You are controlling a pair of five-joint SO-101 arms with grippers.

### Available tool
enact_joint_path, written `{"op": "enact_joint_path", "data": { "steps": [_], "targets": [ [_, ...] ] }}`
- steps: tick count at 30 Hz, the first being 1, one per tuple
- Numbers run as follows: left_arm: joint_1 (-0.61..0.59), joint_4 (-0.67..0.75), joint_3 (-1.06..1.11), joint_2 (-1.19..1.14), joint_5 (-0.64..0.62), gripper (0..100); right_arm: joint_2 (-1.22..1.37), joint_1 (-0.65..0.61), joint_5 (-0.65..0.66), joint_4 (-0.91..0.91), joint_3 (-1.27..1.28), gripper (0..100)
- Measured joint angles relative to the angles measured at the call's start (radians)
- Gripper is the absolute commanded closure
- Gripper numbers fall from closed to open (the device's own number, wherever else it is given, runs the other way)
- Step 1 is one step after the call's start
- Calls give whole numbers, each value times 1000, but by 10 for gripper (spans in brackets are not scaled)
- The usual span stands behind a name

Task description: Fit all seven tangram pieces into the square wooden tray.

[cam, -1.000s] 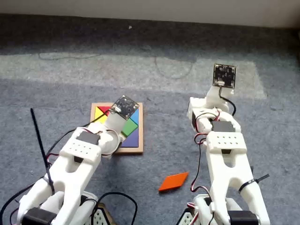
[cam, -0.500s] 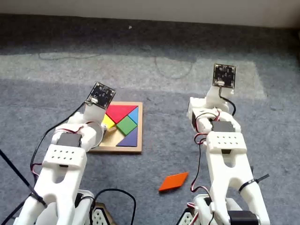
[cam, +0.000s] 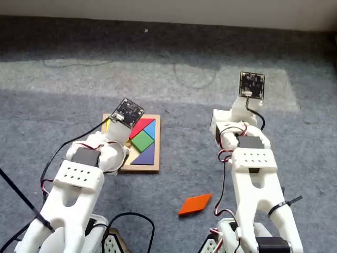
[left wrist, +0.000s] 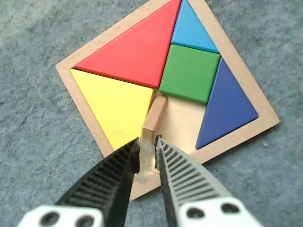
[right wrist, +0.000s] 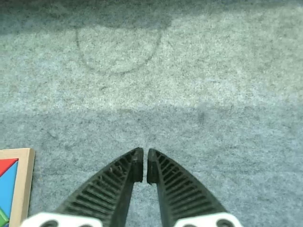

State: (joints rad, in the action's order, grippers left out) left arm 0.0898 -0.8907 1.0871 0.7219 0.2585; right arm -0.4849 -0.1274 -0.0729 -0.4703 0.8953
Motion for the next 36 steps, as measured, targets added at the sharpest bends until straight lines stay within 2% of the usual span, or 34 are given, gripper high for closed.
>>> {"op": "enact_joint_path", "data": {
  "steps": [17,23,28,32,36],
  "targets": [
    [-3,80,66,-12,2,919,0,0,0,0,0,967],
    [-5,170,23,-235,2,919,0,0,0,0,0,967],
    [-103,175,-114,-411,-3,919,0,0,0,0,5,967],
    [-160,175,-170,-420,-71,919,0,0,0,0,5,967],
    [-175,140,-183,-371,-87,919,0,-2,0,0,5,967]
  ]
}}
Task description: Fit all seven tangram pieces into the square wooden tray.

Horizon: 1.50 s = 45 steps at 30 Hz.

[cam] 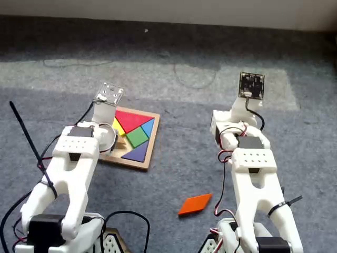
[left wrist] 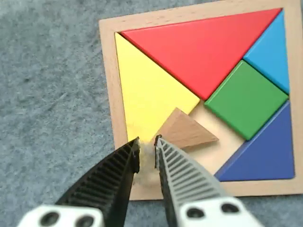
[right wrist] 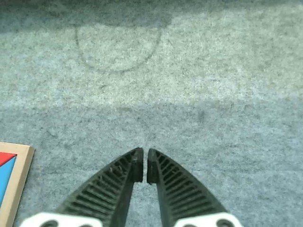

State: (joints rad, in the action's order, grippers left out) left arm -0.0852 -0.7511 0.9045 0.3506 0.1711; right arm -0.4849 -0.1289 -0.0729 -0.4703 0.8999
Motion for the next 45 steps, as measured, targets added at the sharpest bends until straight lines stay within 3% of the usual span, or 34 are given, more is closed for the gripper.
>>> {"op": "enact_joint_path", "data": {
  "steps": [7,25,35,45],
  "targets": [
    [0,-77,0,173,-43,919,0,-2,0,0,0,967],
    [86,-77,126,184,15,919,0,-17,0,0,0,967],
    [91,6,21,-91,21,919,0,-18,0,0,0,967],
    [87,9,-109,-137,21,919,0,-18,0,0,0,967]
  ]
}}
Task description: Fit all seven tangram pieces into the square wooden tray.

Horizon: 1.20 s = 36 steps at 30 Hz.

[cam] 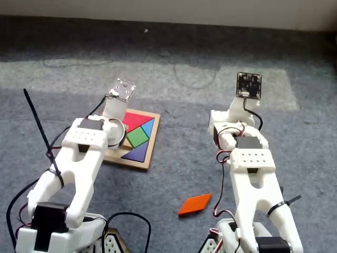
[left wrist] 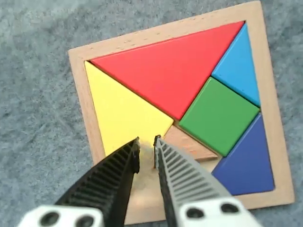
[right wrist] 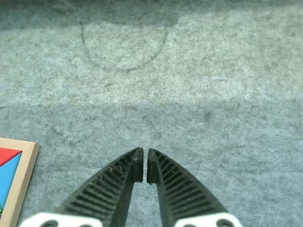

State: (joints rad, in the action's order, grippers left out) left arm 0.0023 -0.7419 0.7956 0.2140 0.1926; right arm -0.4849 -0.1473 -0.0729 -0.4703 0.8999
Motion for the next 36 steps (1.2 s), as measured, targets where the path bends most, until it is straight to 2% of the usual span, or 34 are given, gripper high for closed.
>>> {"op": "enact_joint_path", "data": {
  "steps": [7,13,19,23,31,36],
  "targets": [
    [43,0,-5,23,-2,919,0,0,0,0,0,967],
    [169,0,141,256,-2,909,0,51,0,0,0,967],
    [351,-115,206,433,-6,713,0,155,-49,0,0,967],
    [439,-152,207,442,-63,679,0,226,-95,0,0,967],
    [684,-152,207,437,-72,677,-2,232,-106,15,0,967],
    [760,-152,204,295,-72,677,-2,233,-106,66,0,967]
  ]
}}
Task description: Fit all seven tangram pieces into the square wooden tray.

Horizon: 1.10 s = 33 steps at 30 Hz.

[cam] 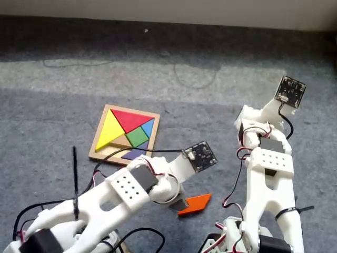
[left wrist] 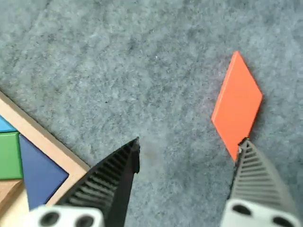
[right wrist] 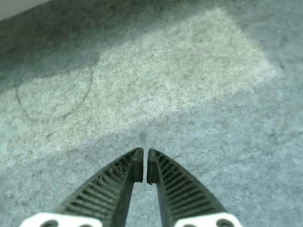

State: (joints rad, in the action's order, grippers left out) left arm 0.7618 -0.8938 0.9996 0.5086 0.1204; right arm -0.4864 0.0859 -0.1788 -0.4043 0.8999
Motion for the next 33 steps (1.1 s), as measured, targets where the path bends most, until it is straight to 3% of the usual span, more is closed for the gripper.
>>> {"op": "enact_joint_path", "data": {
  "steps": [8,26,33],
  "targets": [
    [74,3,-124,-308,0,681,0,-2,0,11,0,967],
    [132,64,-259,-479,0,681,0,18,0,11,0,967],
    [138,-20,-382,-588,-3,846,0,18,0,11,0,967]
  ]
}}
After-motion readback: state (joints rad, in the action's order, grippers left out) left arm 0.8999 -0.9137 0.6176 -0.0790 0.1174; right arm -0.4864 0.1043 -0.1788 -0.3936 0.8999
